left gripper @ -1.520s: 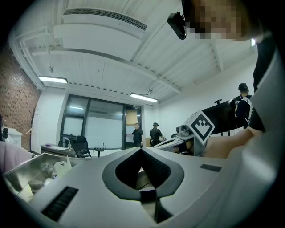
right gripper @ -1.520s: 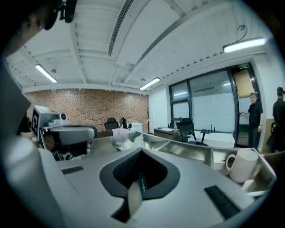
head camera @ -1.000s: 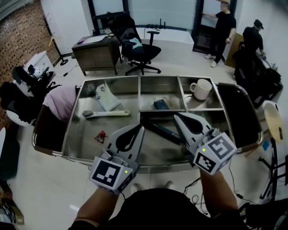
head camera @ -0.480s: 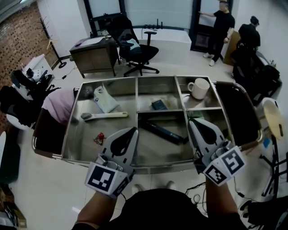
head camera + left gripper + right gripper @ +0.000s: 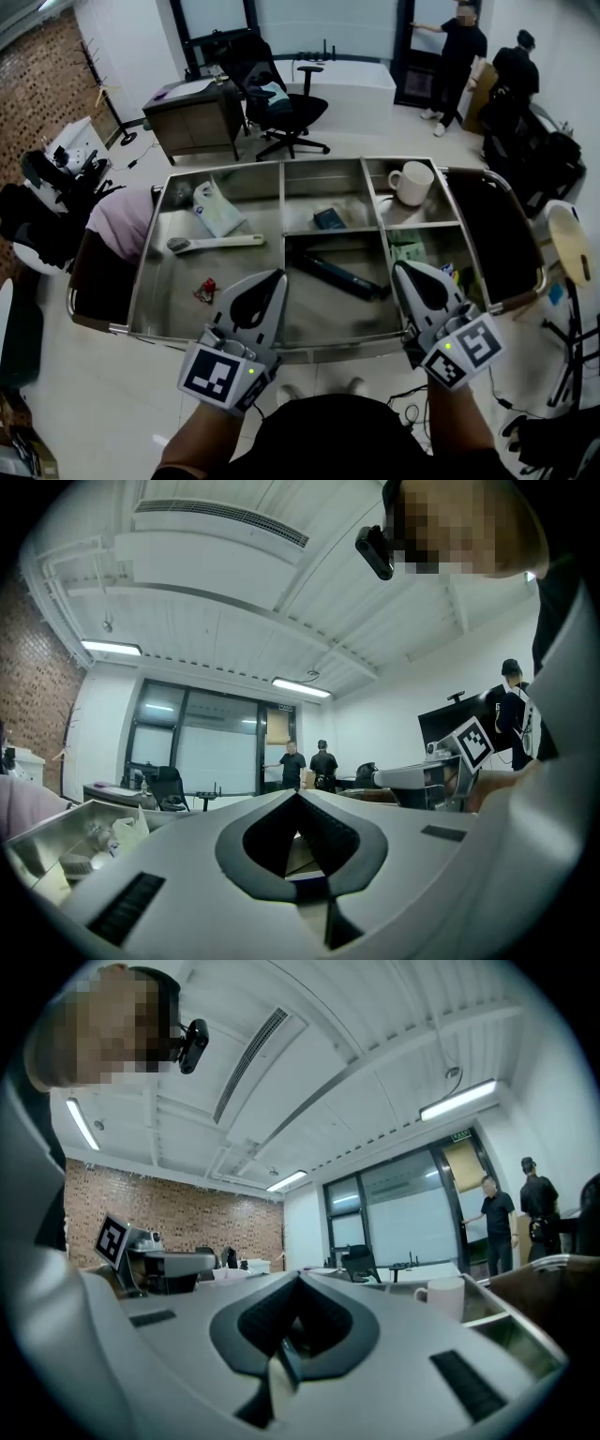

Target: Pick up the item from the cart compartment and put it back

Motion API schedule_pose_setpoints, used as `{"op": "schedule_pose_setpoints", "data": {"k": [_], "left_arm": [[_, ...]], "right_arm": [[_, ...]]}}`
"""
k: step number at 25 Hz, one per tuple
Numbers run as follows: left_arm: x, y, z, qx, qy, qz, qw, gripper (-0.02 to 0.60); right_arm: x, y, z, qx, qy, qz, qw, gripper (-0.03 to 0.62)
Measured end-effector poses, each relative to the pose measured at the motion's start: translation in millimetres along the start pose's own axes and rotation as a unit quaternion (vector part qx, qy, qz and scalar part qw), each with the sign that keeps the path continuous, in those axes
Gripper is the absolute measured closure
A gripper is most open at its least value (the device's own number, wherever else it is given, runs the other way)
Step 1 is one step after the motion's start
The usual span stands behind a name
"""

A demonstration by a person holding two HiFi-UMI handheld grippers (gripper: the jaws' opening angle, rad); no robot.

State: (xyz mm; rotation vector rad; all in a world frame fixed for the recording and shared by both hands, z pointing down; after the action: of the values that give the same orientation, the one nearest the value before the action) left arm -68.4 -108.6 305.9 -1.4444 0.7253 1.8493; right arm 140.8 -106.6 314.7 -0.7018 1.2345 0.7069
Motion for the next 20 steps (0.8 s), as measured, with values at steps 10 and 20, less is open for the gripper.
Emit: {"op": "schedule_pose_setpoints", "data": {"k": [10, 20], "left_arm": [[2.3, -2.4, -2.6, -0.004, -0.002, 0.0, 1.0, 0.581], [3.7, -3.0, -3.5, -0.005, -0.005, 0.0, 1.0, 0.581]], "right_arm": [[-5.0, 4.9, -4.5, 0.007, 0.017, 0.0, 1.0, 0.585], [-5.4, 3.6, -4.3, 0.004, 0.018, 0.0, 1.0, 0.585]]}}
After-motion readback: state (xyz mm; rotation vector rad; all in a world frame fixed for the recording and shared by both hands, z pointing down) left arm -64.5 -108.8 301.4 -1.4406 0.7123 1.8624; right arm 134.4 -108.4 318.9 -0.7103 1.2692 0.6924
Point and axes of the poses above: the fingertips, and each gripper's own axes: z backward along the fingers, y to its left, x out of its top, the point moved 4 cm from there along z, backward along the fingers, and after that the axes turned 12 degrees about -y, right-handed, at the moved point
